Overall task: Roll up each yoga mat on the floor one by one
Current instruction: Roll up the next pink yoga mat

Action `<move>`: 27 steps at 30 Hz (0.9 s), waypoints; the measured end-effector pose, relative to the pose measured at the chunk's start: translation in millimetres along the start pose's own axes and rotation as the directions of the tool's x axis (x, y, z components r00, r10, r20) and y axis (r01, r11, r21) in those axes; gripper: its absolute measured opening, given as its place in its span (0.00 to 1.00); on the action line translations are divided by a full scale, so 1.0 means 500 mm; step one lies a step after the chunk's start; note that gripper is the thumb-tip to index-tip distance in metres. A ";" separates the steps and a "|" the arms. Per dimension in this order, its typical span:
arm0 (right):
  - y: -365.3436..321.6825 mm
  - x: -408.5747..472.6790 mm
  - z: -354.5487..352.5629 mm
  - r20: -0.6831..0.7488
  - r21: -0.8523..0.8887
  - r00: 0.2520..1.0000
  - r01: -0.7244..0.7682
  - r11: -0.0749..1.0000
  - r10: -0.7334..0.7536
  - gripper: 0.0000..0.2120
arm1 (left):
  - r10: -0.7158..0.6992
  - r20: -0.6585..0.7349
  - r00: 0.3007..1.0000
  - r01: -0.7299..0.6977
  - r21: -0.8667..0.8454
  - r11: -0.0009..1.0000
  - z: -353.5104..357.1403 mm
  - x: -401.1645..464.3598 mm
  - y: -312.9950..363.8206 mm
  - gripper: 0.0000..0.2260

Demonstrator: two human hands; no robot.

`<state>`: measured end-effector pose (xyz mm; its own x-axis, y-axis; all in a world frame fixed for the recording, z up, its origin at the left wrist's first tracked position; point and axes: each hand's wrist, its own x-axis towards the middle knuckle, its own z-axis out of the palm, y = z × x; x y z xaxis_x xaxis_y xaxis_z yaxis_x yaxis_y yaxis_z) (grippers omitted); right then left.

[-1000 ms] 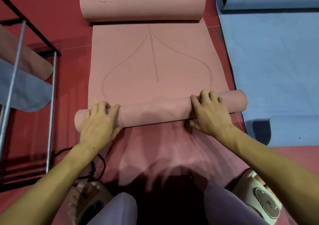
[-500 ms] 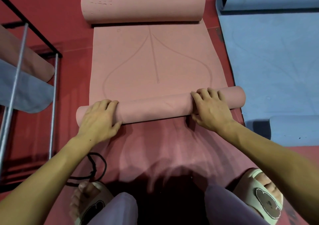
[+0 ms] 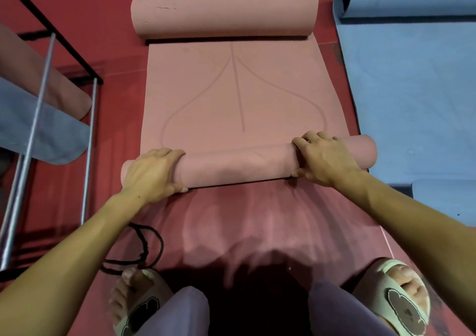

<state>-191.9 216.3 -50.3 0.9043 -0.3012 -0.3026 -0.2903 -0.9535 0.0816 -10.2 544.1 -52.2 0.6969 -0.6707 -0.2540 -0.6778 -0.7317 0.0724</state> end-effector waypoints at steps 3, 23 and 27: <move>-0.011 -0.016 -0.009 0.055 0.027 0.998 -0.027 0.999 0.026 0.37 | -0.007 0.041 0.999 0.006 0.017 1.000 -0.004 -0.011 0.003 0.40; -0.003 -0.064 -0.005 0.334 0.185 0.942 -0.025 0.983 -0.039 0.42 | 0.097 0.394 0.914 -0.059 -0.106 0.993 0.003 -0.054 -0.012 0.43; -0.008 -0.063 -0.011 0.195 0.085 0.980 -0.043 0.995 0.025 0.44 | 0.019 0.268 0.963 0.019 -0.137 0.990 0.010 -0.051 -0.022 0.42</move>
<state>-217.6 229.4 -35.8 0.8181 -0.3167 -0.4800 -0.3541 -0.9351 0.0136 -21.8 569.8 -51.1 0.5956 -0.6270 -0.5021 -0.6258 -0.7541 0.1993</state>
